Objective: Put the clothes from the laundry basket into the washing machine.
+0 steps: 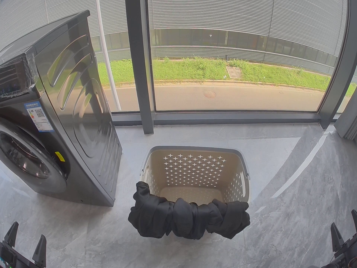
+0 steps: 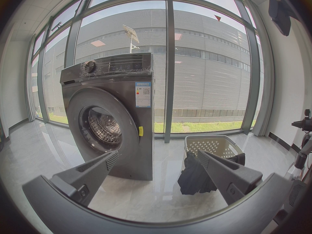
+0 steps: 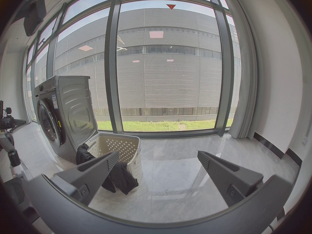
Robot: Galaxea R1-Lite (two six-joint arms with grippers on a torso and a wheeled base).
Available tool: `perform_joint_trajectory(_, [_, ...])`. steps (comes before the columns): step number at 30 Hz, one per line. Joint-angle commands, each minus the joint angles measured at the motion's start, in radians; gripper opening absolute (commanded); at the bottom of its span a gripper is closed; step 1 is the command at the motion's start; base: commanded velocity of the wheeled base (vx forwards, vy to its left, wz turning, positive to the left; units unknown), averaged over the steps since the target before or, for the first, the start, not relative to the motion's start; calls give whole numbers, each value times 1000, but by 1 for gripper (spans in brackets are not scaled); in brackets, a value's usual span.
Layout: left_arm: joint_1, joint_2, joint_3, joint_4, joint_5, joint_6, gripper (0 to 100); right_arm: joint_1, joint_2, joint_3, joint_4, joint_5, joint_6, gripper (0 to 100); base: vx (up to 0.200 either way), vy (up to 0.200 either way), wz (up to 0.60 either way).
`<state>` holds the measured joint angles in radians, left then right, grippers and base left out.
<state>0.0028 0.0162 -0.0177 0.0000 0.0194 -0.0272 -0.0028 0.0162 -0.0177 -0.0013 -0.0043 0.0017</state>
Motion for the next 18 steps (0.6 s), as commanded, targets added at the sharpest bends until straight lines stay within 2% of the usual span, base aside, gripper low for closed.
perform_joint_trajectory(1, [0,-16,15,0,1,0,100,0,-16,18,0,0,0,100,200,0,0])
perform_joint_trajectory(12, [0,-16,16,0,4,0,100,0,-16,18,0,0,0,100,200,0,0])
perform_joint_trajectory(18, [0,-16,15,0,4,0,100,0,-16,18,0,0,0,100,0,0,0])
